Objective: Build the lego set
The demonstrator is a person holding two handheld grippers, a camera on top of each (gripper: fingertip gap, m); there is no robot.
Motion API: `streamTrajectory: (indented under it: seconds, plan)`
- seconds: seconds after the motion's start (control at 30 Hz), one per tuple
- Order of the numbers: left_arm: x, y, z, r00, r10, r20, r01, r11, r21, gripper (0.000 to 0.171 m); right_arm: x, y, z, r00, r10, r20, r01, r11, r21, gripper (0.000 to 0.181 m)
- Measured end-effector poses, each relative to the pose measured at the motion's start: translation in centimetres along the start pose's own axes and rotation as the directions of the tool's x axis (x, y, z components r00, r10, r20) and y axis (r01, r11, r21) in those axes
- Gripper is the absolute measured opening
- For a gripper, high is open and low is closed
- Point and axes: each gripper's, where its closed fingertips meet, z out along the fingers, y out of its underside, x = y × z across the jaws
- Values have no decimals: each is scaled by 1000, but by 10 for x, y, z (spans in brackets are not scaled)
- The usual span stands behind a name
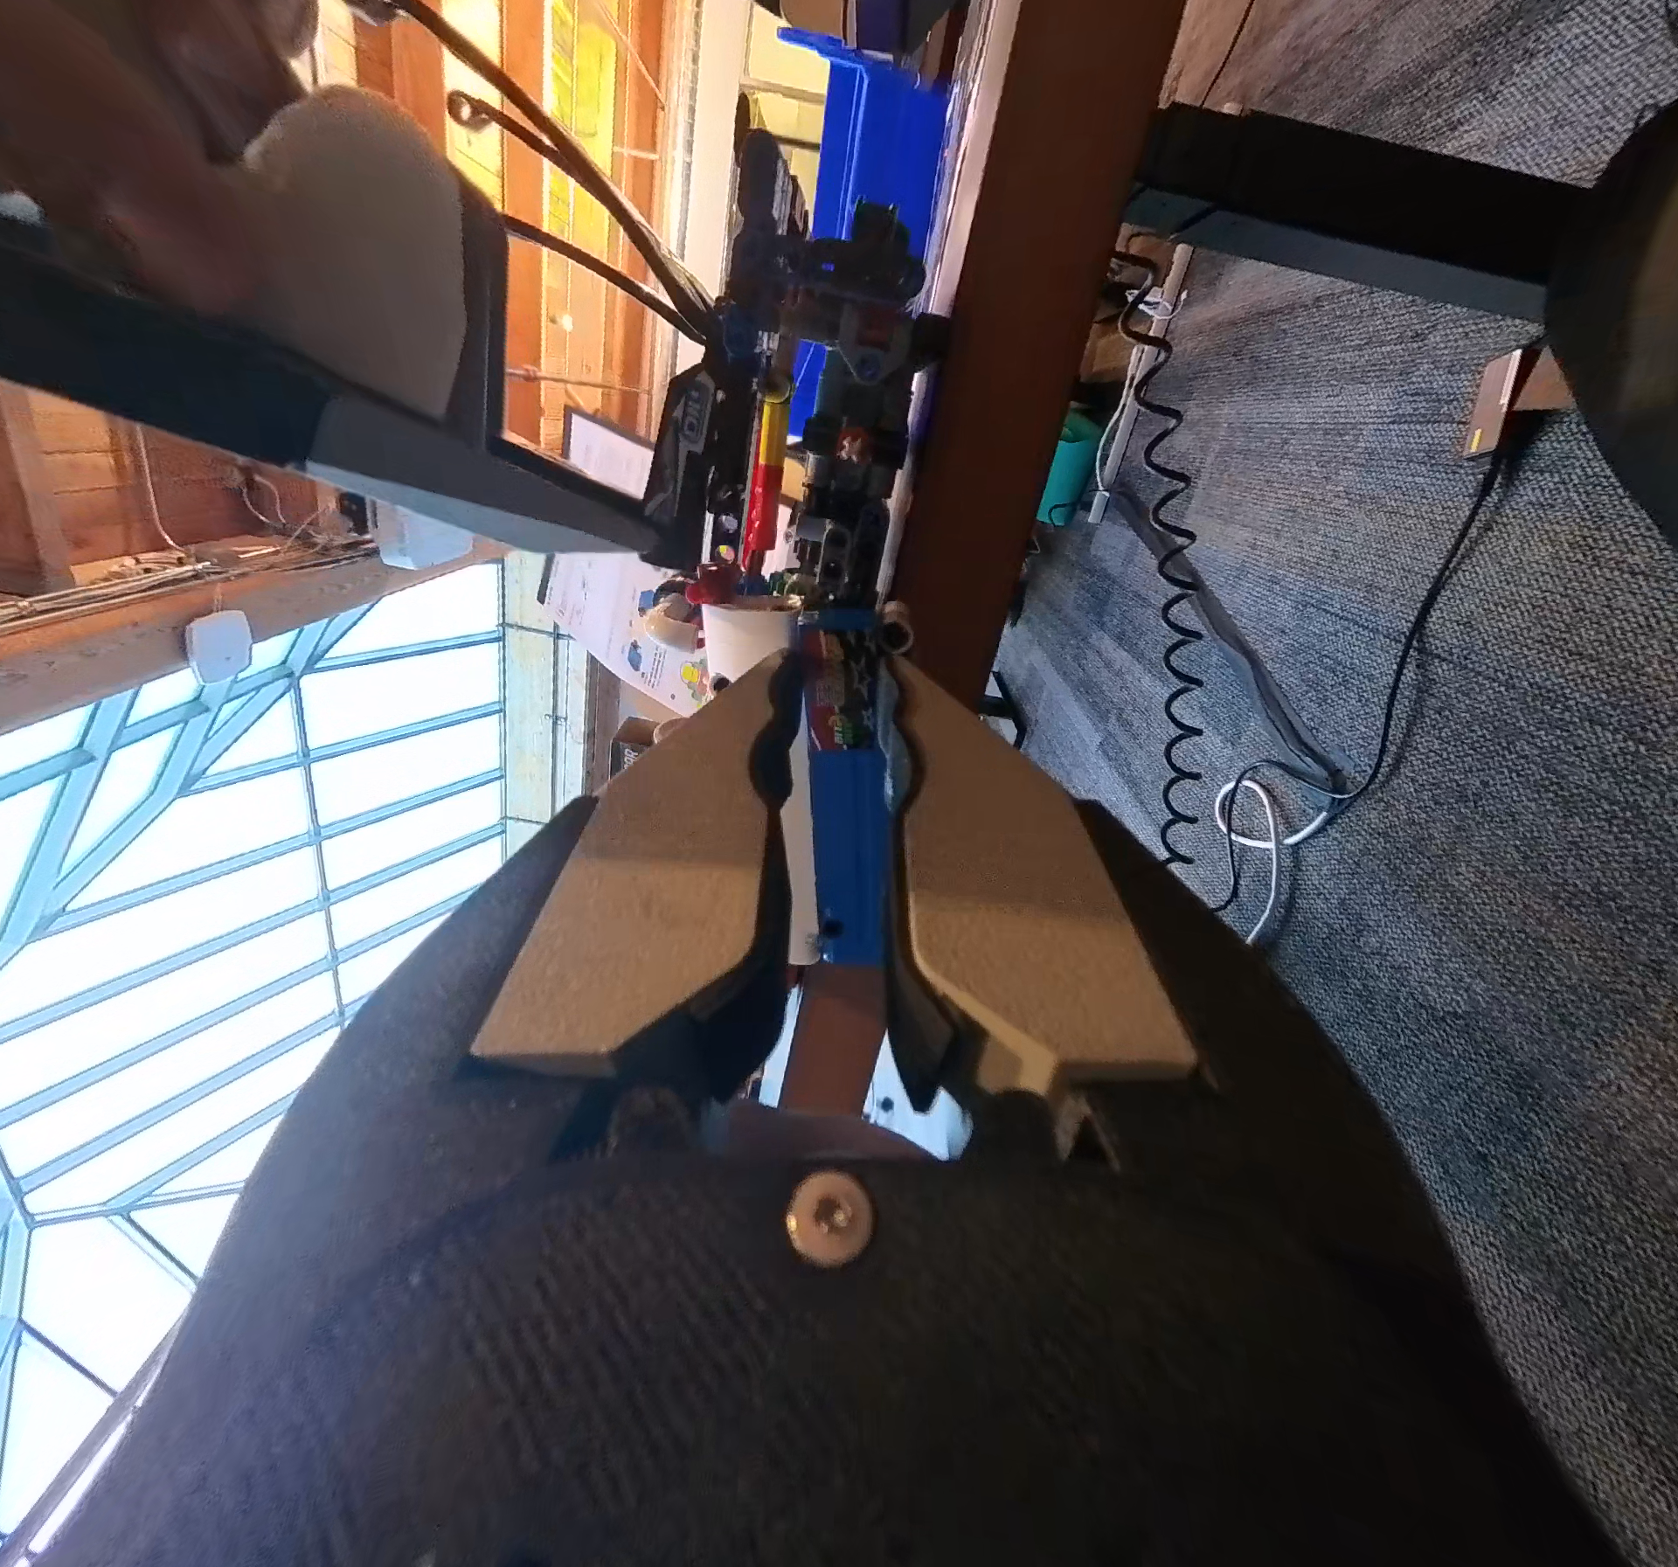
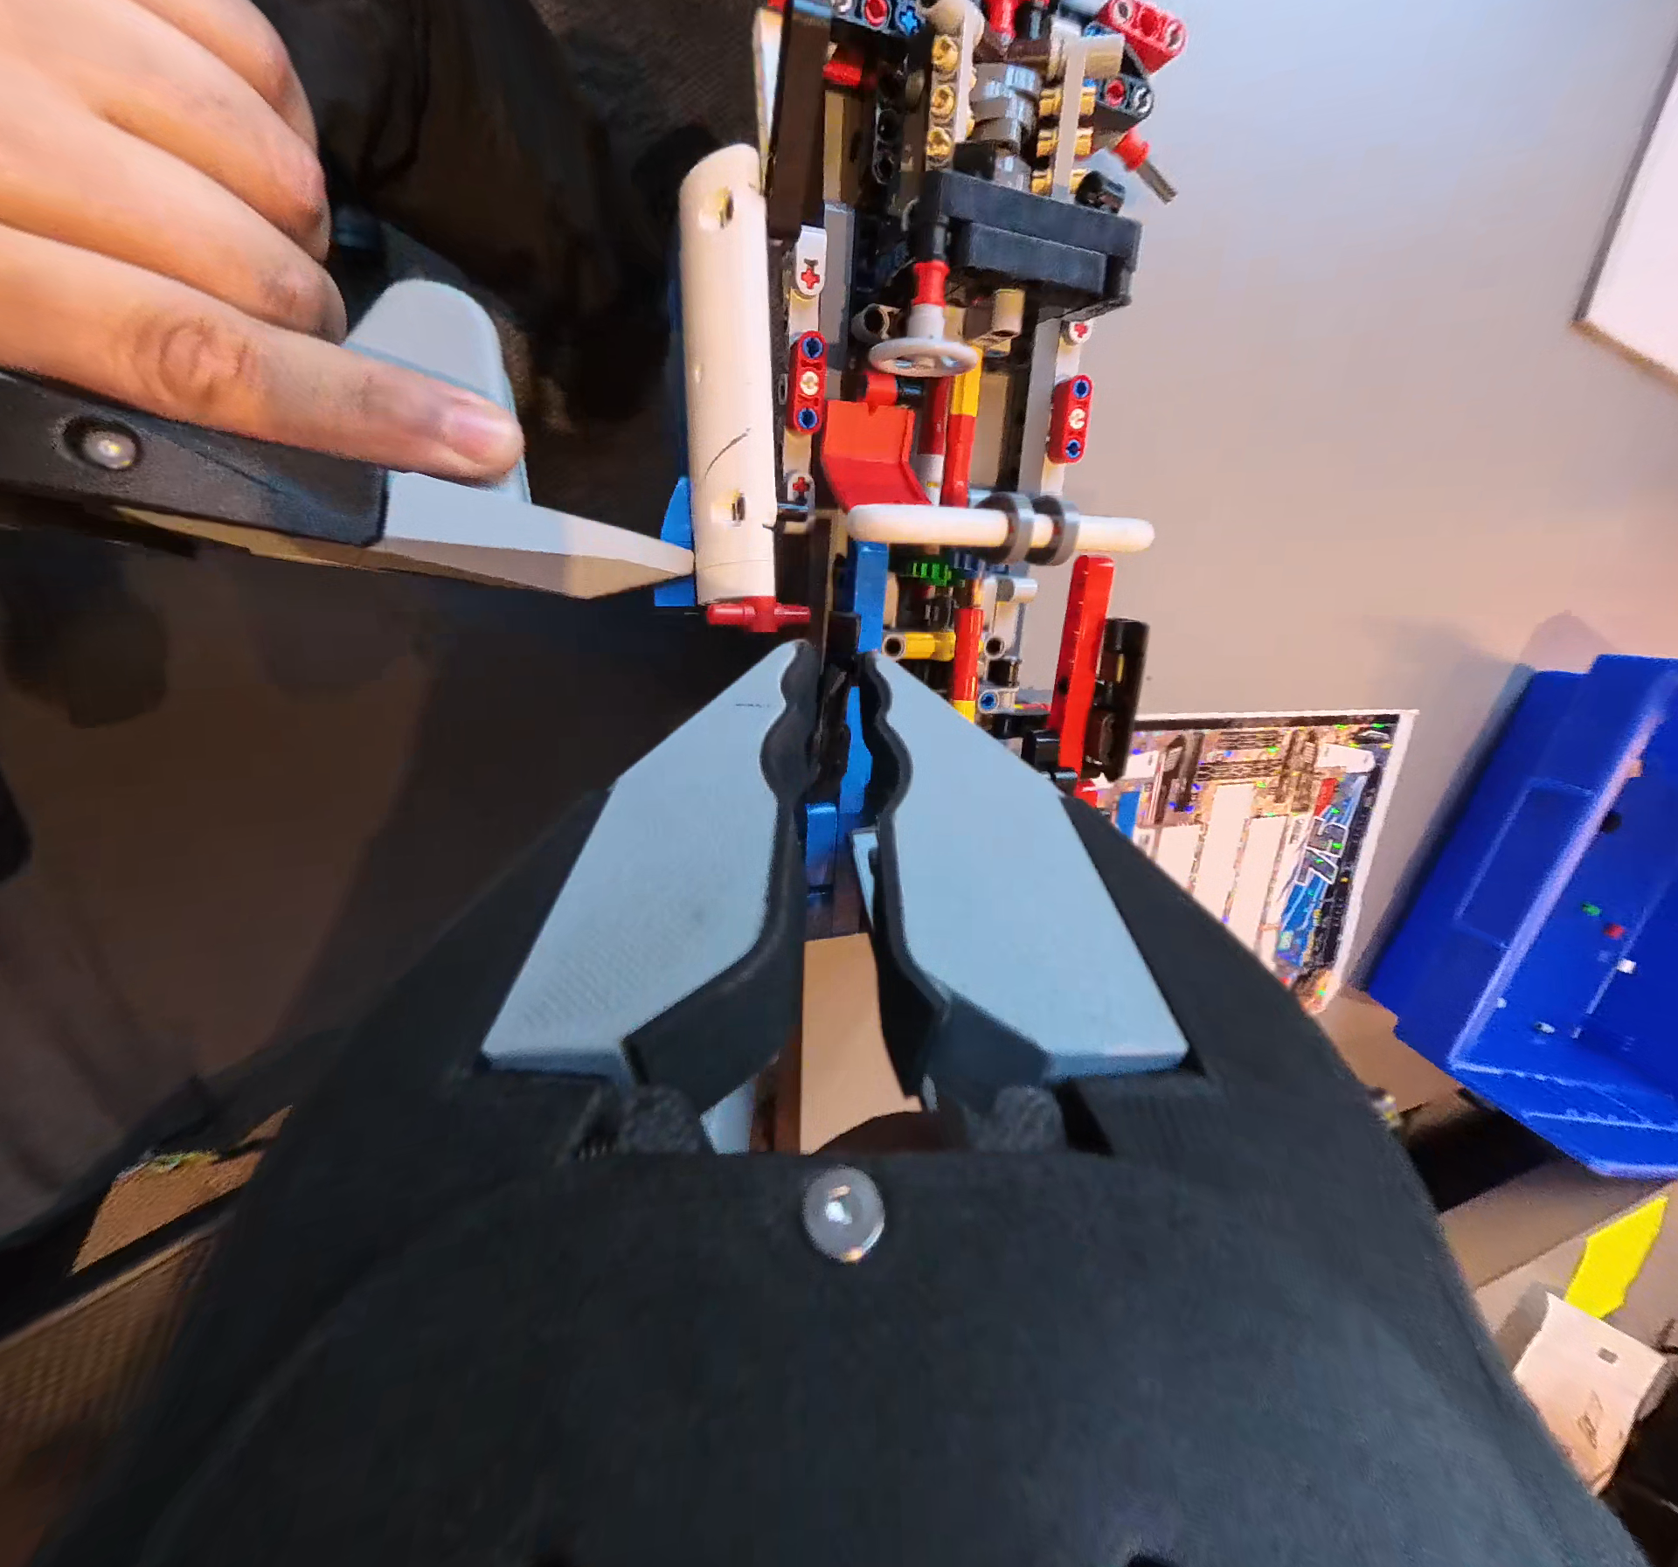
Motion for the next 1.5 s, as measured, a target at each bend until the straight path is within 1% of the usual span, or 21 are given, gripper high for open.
streamTrajectory:
  seconds: [0.1, 0.23, 0.33, 0.4, 0.63, 0.73, 1.07, 1.27, 1.5]
  plan:
    - [2, 0, -1, 1000, 7, -5, -7, 1000, 2, 14, -3, 1, -2, 1000, 6, -12, -5, 999, 48, 11]
    - [1, -1, -1, 1000, 0, -5, 0, 1000, 4, 14, -2, 4, 0, 999, 26, -29, -23, 997, 77, 12]
    - [1, -1, -2, 1000, 1, -6, -1, 1000, 5, 13, 4, 7, 0, 996, 12, -89, -4, 996, 92, 10]
    - [1, -1, -2, 1000, 5, -8, -5, 1000, 5, 13, 4, 9, 0, 994, 7, -105, 4, 995, 101, 10]
    - [0, -4, 0, 1000, 14, 3, -14, 1000, 14, 14, 2, 7, 0, 995, 19, -93, -4, 989, 151, 11]
    - [-1, -6, 1, 1000, 13, 7, -13, 1000, 15, 14, 1, 8, 1, 996, 22, -88, -8, 988, 156, 10]
    - [-1, -9, 4, 1000, 24, 10, -24, 999, 26, 14, 2, 12, 2, 988, -9, -154, 35, 986, 164, 6]
    - [0, -8, 5, 999, 43, 7, -43, 999, 30, 13, 3, 6, 0, 976, -45, -212, 87, 977, 193, 4]
    - [0, -9, 7, 999, 50, 6, -50, 998, 36, 13, 4, 8, 1, 953, -91, -287, 148, 972, 181, 5]
